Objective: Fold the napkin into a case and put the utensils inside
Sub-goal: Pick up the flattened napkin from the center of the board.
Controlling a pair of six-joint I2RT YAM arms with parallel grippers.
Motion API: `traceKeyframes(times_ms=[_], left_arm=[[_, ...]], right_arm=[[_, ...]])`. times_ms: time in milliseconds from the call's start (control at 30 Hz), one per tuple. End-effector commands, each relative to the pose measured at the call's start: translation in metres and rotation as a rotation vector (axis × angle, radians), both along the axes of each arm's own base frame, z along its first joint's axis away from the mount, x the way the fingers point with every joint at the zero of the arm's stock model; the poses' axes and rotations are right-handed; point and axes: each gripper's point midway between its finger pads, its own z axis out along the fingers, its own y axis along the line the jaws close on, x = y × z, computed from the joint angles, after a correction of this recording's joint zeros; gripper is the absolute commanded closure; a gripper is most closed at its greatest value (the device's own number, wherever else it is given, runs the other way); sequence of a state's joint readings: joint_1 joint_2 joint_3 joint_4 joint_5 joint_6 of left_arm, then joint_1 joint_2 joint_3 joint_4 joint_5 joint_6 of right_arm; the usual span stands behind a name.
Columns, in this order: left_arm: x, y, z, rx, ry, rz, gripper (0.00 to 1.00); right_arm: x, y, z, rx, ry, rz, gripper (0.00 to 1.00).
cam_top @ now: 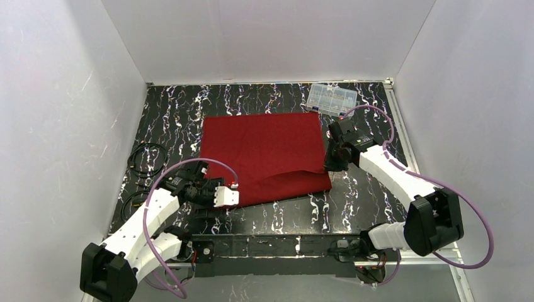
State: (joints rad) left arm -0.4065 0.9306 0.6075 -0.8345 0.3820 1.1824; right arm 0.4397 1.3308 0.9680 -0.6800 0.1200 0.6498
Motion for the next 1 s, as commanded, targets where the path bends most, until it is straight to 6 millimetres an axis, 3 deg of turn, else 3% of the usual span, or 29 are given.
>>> traceKeyframes(times_ms=[0,67,267,300,500,633,733,867,967], left_arm=[[0.008,0.011,-0.001,0.053,-0.037,0.076,0.33],[-0.002,0.012,-0.002,0.056,-0.002,0.057,0.42],[-0.011,0.023,-0.005,0.113,0.04,0.063,0.95],[-0.009,0.024,-0.004,0.12,0.031,0.07,1.0],[0.015,0.022,0.008,0.109,-0.075,0.113,1.0],[0.022,0.016,0.032,0.072,-0.096,0.139,1.0],[0.001,0.008,0.051,0.027,-0.019,0.084,1.0],[-0.048,0.009,0.063,0.018,0.15,-0.018,1.0],[-0.064,0.009,0.072,0.01,0.203,-0.041,1.0]], right_arm=[[0.003,-0.002,0.004,0.007,-0.02,0.003,0.99],[0.001,-0.003,0.005,0.01,-0.019,0.003,0.99],[-0.004,-0.007,0.008,0.009,-0.026,-0.002,0.99],[-0.004,-0.008,0.009,0.009,-0.028,-0.001,0.99],[-0.01,-0.01,0.02,0.017,-0.042,0.004,0.99],[-0.03,-0.015,0.029,0.033,-0.033,0.024,0.99],[-0.051,-0.02,0.037,0.044,-0.014,0.045,0.99],[-0.086,-0.03,0.05,0.033,0.05,0.085,0.99],[-0.107,-0.035,0.063,0.051,0.058,0.096,0.99]])
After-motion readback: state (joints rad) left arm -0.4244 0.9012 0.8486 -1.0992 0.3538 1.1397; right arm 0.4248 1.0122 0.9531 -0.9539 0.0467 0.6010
